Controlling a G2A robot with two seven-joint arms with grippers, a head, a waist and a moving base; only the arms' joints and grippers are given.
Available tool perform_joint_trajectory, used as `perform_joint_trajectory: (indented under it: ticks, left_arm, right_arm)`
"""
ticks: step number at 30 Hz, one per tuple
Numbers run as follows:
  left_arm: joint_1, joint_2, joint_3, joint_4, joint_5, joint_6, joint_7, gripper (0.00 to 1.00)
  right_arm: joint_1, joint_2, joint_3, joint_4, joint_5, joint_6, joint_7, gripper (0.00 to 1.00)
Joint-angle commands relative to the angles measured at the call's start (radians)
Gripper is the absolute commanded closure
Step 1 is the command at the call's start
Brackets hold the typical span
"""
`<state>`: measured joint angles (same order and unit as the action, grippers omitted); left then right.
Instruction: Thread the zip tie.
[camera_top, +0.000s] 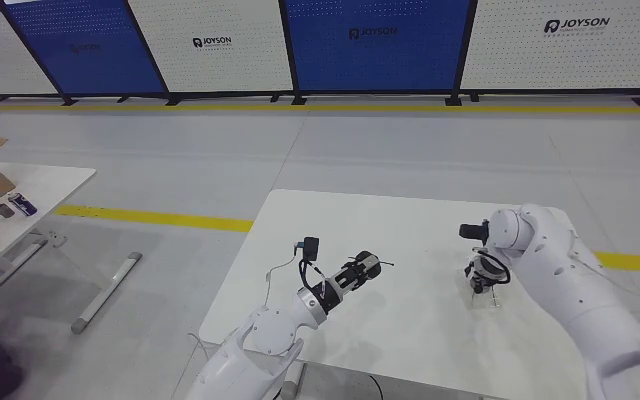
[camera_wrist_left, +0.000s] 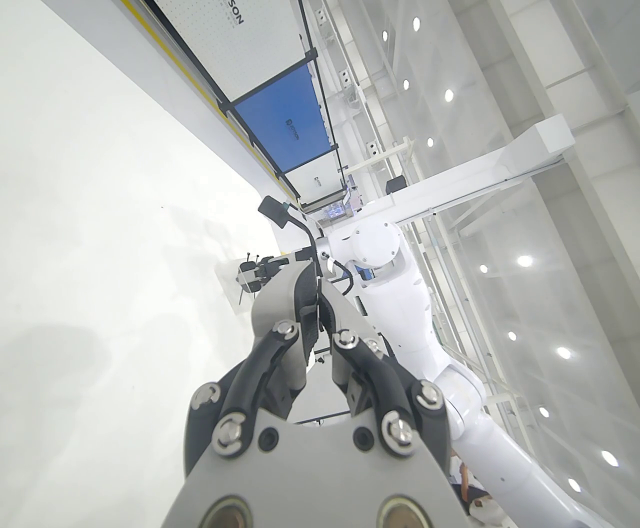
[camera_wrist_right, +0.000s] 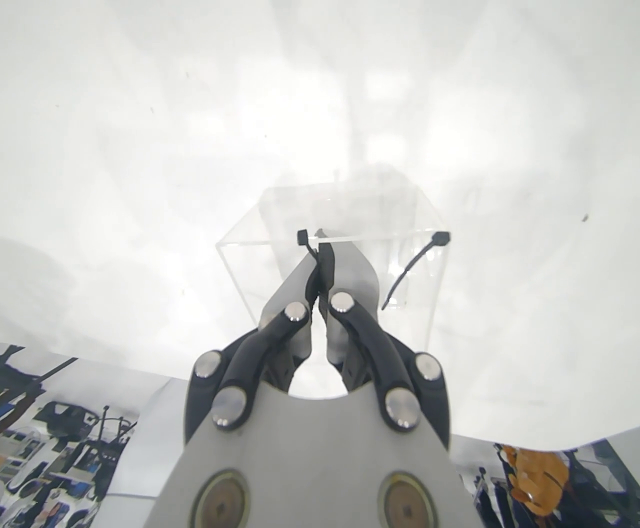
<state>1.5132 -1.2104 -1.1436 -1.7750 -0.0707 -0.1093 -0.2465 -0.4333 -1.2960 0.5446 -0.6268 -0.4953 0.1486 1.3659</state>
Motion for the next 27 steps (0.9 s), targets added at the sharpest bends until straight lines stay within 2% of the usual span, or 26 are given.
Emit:
perform_joint_trajectory:
  ticks: [1, 5, 8, 11, 14, 16, 19, 21, 23, 27]
  left_arm:
    - [0.000, 0.000, 0.000, 0.000, 0.000, 0.000, 0.000, 1.00]
    - [0.000, 0.000, 0.000, 0.000, 0.000, 0.000, 0.000, 1.00]
    - [0.000, 0.000, 0.000, 0.000, 0.000, 0.000, 0.000, 1.00]
    - [0.000, 0.000, 0.000, 0.000, 0.000, 0.000, 0.000, 1.00]
    - [0.000, 0.000, 0.000, 0.000, 0.000, 0.000, 0.000, 1.00]
    - [0.000, 0.000, 0.000, 0.000, 0.000, 0.000, 0.000, 1.00]
    - [0.000, 0.000, 0.000, 0.000, 0.000, 0.000, 0.000, 1.00]
    - [0.000, 0.000, 0.000, 0.000, 0.000, 0.000, 0.000, 1.00]
    - [0.000, 0.000, 0.000, 0.000, 0.000, 0.000, 0.000, 1.00]
    - [0.000, 0.000, 0.000, 0.000, 0.000, 0.000, 0.000, 1.00]
  right_arm:
    - [-0.005, 0.009, 0.012, -0.019, -0.002, -0.005, 0.002, 1.00]
    - [-0.028, 0.040, 0.055, -0.084, -0.005, 0.002, 0.012, 1.00]
    - [-0.054, 0.073, 0.103, -0.155, 0.003, -0.015, 0.020, 1.00]
    - [-0.109, 0.119, 0.176, -0.279, -0.006, 0.006, -0.002, 1.00]
    - [-0.202, 0.176, 0.295, -0.437, 0.010, 0.017, -0.033, 1.00]
    - [-0.290, 0.216, 0.390, -0.565, 0.002, 0.038, -0.070, 1.00]
    - [-0.435, 0.264, 0.531, -0.748, 0.002, 0.052, -0.127, 1.00]
    - [-0.516, 0.284, 0.601, -0.843, 0.001, 0.054, -0.151, 1.00]
    - [-0.580, 0.298, 0.653, -0.909, 0.000, 0.060, -0.165, 1.00]
    - [-0.580, 0.298, 0.653, -0.909, 0.000, 0.060, -0.165, 1.00]
